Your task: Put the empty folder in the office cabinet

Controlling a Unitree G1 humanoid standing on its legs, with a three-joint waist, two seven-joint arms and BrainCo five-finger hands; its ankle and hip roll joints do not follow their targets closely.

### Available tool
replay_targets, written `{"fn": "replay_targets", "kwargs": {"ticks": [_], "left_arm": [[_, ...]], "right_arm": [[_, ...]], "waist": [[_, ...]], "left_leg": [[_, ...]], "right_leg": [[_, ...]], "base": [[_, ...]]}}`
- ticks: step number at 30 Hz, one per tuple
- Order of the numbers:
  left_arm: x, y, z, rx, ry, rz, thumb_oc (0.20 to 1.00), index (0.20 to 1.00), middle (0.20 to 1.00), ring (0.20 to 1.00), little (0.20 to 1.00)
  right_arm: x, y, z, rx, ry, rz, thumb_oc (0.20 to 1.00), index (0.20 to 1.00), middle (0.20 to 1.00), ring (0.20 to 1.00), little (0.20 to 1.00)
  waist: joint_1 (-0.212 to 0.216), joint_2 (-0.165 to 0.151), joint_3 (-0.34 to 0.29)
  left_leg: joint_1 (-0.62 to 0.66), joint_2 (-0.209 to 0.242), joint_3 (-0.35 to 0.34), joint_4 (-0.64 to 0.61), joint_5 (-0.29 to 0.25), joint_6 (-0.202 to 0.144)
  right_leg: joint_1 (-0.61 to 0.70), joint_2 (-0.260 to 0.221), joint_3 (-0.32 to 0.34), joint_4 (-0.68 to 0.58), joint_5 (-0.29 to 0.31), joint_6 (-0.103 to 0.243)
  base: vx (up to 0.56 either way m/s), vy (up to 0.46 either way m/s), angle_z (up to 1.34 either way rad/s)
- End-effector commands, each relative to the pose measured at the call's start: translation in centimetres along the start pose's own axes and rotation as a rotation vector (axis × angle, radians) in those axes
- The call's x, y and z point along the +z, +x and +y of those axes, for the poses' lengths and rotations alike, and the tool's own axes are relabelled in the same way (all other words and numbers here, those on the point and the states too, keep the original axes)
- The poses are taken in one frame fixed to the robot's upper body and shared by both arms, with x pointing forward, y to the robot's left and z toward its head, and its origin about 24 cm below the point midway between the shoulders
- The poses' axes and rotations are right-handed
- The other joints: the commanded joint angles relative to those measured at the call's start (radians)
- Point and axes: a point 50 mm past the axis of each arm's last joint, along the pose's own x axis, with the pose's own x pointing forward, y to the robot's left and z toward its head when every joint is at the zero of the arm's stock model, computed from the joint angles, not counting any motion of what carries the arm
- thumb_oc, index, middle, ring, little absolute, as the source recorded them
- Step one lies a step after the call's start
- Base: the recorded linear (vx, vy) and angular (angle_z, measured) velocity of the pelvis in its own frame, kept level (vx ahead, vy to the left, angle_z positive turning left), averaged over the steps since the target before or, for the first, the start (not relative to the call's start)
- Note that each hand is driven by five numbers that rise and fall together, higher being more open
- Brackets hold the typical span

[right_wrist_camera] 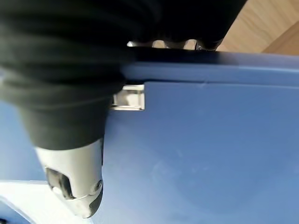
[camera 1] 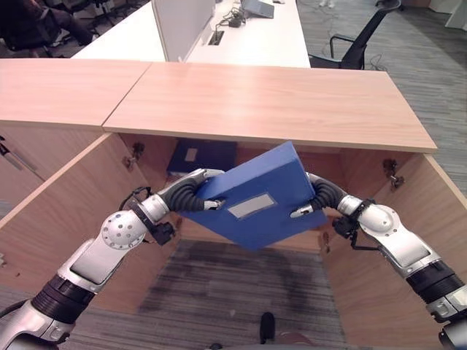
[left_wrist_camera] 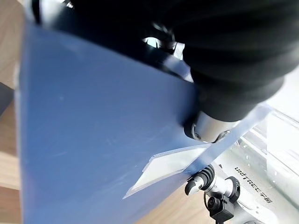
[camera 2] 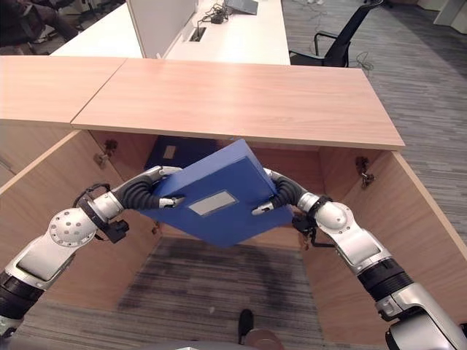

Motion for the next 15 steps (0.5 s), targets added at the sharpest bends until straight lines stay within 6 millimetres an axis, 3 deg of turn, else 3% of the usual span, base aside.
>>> {"fn": "replay_targets", "kwargs": {"ticks": [1,10,12,13,15], "left_arm": [[4.1,2.3,0.9,0.007,-0.028,-0.274,0.2,0.2,0.2,0.2,0.2],[7.3,3.0,0.2,-0.035,-0.174,-0.465,0.2,0.2,0.2,0.2,0.2],[7.6,3.4,-0.1,-0.041,-0.2,-0.487,0.2,0.2,0.2,0.2,0.2],[7.7,3.6,-0.3,-0.044,-0.214,-0.497,0.2,0.2,0.2,0.2,0.2],[7.8,3.7,-0.5,-0.045,-0.233,-0.504,0.2,0.2,0.2,0.2,0.2]], "right_arm": [[3.4,2.0,0.2,0.045,0.046,-0.177,1.0,1.0,1.0,1.0,1.0],[0.8,3.9,2.7,0.055,0.207,-0.103,1.0,1.0,1.0,1.0,1.0],[1.0,4.2,3.1,0.054,0.229,-0.117,0.398,0.398,0.398,0.398,0.398],[1.0,4.3,3.3,0.048,0.24,-0.123,0.2,0.2,0.2,0.2,0.2],[0.9,4.4,3.7,0.032,0.27,-0.133,0.2,0.2,0.2,0.2,0.2]], "waist": [[-0.002,-0.053,-0.038],[-0.002,-0.053,-0.042],[-0.004,-0.052,-0.041],[-0.005,-0.05,-0.041],[-0.007,-0.049,-0.041]], "left_leg": [[-0.001,-0.015,0.01,0.002,-0.062,-0.024],[0.003,-0.014,0.01,0.002,-0.063,-0.023],[0.003,-0.014,0.01,0.002,-0.063,-0.023],[0.003,-0.014,0.01,0.002,-0.064,-0.023],[0.005,-0.014,0.011,0.002,-0.065,-0.022]], "right_leg": [[0.114,-0.017,-0.034,0.006,-0.137,0.096],[0.12,-0.017,-0.033,0.006,-0.139,0.093],[0.119,-0.017,-0.033,0.006,-0.139,0.093],[0.119,-0.016,-0.031,0.006,-0.139,0.092],[0.119,-0.016,-0.031,0.006,-0.14,0.092]], "base": [[0.0,0.0,0.0],[0.0,0.0,0.0],[0.0,0.0,0.0],[0.0,0.0,0.0],[0.0,0.0,0.0]]}}
